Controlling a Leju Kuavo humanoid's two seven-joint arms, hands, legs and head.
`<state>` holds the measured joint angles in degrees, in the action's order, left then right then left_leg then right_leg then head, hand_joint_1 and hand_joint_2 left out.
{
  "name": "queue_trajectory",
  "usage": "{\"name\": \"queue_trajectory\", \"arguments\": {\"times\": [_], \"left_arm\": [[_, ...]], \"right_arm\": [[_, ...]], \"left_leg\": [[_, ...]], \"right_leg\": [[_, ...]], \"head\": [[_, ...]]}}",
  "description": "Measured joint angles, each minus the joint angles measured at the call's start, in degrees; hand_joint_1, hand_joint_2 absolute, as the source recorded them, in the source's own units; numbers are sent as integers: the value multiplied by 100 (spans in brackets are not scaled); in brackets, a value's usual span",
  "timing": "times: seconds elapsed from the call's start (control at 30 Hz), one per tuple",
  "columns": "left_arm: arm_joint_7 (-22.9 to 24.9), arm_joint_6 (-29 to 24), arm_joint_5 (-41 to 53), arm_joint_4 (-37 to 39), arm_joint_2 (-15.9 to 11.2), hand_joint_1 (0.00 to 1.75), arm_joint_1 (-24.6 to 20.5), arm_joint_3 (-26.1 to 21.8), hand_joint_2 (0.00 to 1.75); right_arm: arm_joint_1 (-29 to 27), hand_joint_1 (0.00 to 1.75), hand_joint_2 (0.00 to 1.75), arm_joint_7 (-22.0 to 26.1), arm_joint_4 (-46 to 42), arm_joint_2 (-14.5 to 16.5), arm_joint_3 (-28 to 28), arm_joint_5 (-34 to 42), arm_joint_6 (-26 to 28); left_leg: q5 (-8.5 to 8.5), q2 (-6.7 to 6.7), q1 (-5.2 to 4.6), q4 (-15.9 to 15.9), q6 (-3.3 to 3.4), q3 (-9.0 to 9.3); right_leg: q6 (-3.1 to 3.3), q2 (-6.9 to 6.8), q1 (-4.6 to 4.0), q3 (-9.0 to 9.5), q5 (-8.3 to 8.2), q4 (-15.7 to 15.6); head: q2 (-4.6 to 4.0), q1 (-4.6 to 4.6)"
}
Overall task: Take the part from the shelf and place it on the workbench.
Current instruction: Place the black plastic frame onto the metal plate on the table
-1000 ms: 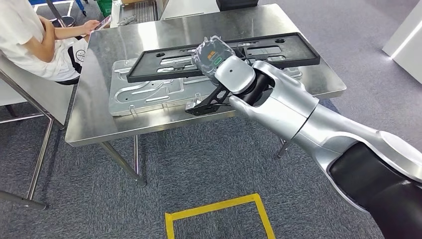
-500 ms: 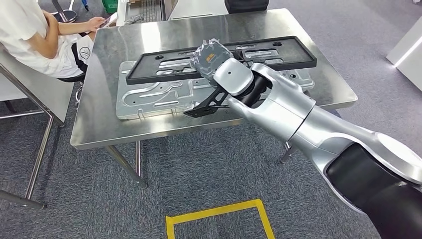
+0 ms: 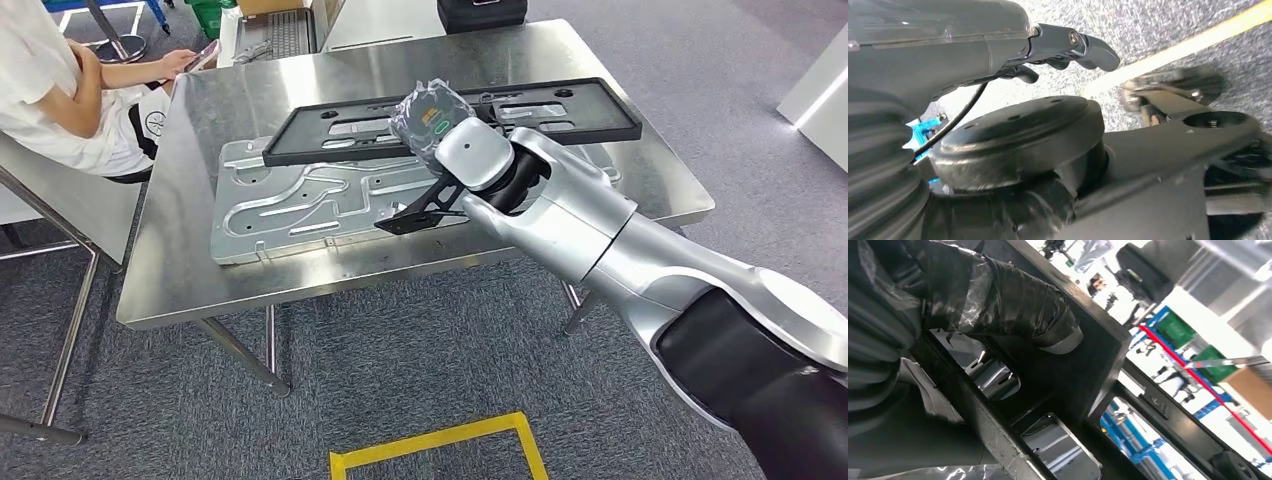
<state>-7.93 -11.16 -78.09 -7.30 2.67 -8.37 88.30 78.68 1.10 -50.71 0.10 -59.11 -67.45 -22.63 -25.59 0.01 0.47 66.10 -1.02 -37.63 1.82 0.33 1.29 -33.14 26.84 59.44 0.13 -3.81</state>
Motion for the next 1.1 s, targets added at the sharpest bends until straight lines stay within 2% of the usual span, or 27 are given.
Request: {"name": "queue_trajectory", "arguments": {"times": [0.03,0.07,0.13,0.2,0.23,0.3,0.33,0.37,0.4,0.43,0.5,0.53,0.57,0.63,0.73,0.8,0.87,0.9,0.93,1.0,1.03,1.07,1.1], "left_arm": [[4,3,0,0,1,0,12,0,175],[10,3,0,0,1,0,22,0,175],[20,3,0,0,2,0,26,0,175],[22,3,0,0,3,0,21,0,175],[27,3,-7,0,5,0,22,0,175],[46,3,-40,0,9,0,27,0,175],[59,3,-63,0,10,0,29,0,175],[68,4,-83,0,10,0,33,0,175],[73,8,-93,0,10,0,37,0,175],[76,13,-101,0,11,0,41,-1,175],[77,23,-101,0,15,0,56,-1,175],[76,27,-100,0,22,0,62,-2,175],[75,31,-99,0,27,0,69,-2,175],[73,36,-99,0,37,0,70,-2,175],[92,23,19,3,26,0,60,-1,175],[112,9,160,4,14,0,45,-2,175],[115,2,217,4,-1,0,-1,-7,175],[115,1,223,4,-10,0,-19,-8,175],[116,1,228,4,-16,0,-29,-9,175],[122,-2,236,4,-21,0,-18,-9,175],[126,-3,241,4,-19,0,-4,-9,175],[130,-4,245,4,-18,0,9,-9,175],[131,-4,248,4,-16,0,16,-9,175]], "right_arm": [[-1,175,175,-19,8,7,0,-2,3],[-3,175,175,-30,16,10,0,-4,7],[-5,175,175,-40,32,8,1,-8,15],[-3,175,175,-44,39,3,1,-10,20],[2,175,175,-46,43,-1,1,-14,21],[-7,175,175,-48,50,-13,1,-28,22],[-31,175,175,-50,53,-24,1,-38,24],[-71,175,175,-53,55,-39,1,-46,26],[-119,175,175,-56,56,-62,1,-52,28],[-160,175,175,-59,58,-92,1,-58,31],[-199,175,175,-66,60,-154,2,-66,38],[-200,175,175,-70,60,-178,2,-70,45],[-197,175,175,-74,61,-194,3,-74,52],[-194,175,175,-77,61,-208,3,-78,62],[-191,175,175,-77,55,-232,9,-81,62],[-184,175,175,-80,51,-227,15,-85,56],[-198,175,175,-79,51,-216,16,-86,42],[-210,175,175,-73,52,-215,16,-87,33],[-217,175,175,-67,52,-215,16,-87,27],[-219,175,175,-55,52,-215,16,-87,22],[-218,175,175,-51,53,-216,16,-87,22],[-219,175,175,-49,54,-218,16,-87,22],[-220,175,175,-46,55,-219,16,-87,22]], "left_leg": [[177,-2,-13,-298,22,106],[244,-3,-27,-508,50,188],[157,-3,-56,-677,110,260],[76,-3,-23,-806,173,322],[61,-2,-8,-844,211,350],[33,0,-2,-880,280,408],[9,2,-9,-880,311,433],[-20,-1,-16,-876,330,466],[-57,-10,-24,-870,342,510],[-101,-24,-31,-860,347,564],[-209,-48,-46,-838,339,673],[-261,-51,-62,-820,321,710],[-300,-49,-67,-807,298,720],[-339,-34,-66,-801,242,715],[-427,-14,-67,-716,152,703],[-619,-13,-43,-204,75,447],[-800,-13,-8,505,2,27],[-770,-12,6,685,-25,-111],[-624,-10,18,668,-46,-161],[-99,-6,42,87,-71,0],[104,-8,34,-217,-73,110],[211,-9,25,-468,-56,212],[199,-12,9,-608,-27,274]], "right_leg": [[-24,9,-4,36,28,-6],[-53,16,-10,50,42,-13],[-105,18,-24,15,44,-21],[-157,-3,-38,-29,82,14],[-174,-13,-43,-94,148,139],[-186,-16,-48,-403,374,717],[-186,-15,-49,-633,487,1104],[-188,-15,-51,-841,533,1418],[-185,-16,-51,-981,475,1568],[-174,-16,-52,-1023,303,1506],[-118,-18,-68,-852,-223,873],[-85,-23,-90,-733,-410,556],[-57,-28,-111,-625,-477,305],[-30,-28,-156,-537,-406,126],[8,-10,-97,-426,-337,-10],[44,-10,-56,-327,-291,-56],[59,-12,-41,-239,-219,-58],[51,-12,-33,-188,-178,-56],[37,-12,-21,-130,-134,-53],[-13,-9,11,-1,-38,-45],[-45,-4,16,47,0,-47],[-76,1,15,74,24,-50],[-104,5,9,73,34,-53]], "head": [[0,-1],[0,-1],[1,-3],[2,-1],[2,0],[1,3],[1,2],[0,3],[0,3],[0,3],[0,3],[0,-5],[0,-12],[1,-26],[1,-29],[2,-43],[1,-51],[1,-53],[1,-52],[2,-51],[1,-51],[1,-55],[1,-55]]}}
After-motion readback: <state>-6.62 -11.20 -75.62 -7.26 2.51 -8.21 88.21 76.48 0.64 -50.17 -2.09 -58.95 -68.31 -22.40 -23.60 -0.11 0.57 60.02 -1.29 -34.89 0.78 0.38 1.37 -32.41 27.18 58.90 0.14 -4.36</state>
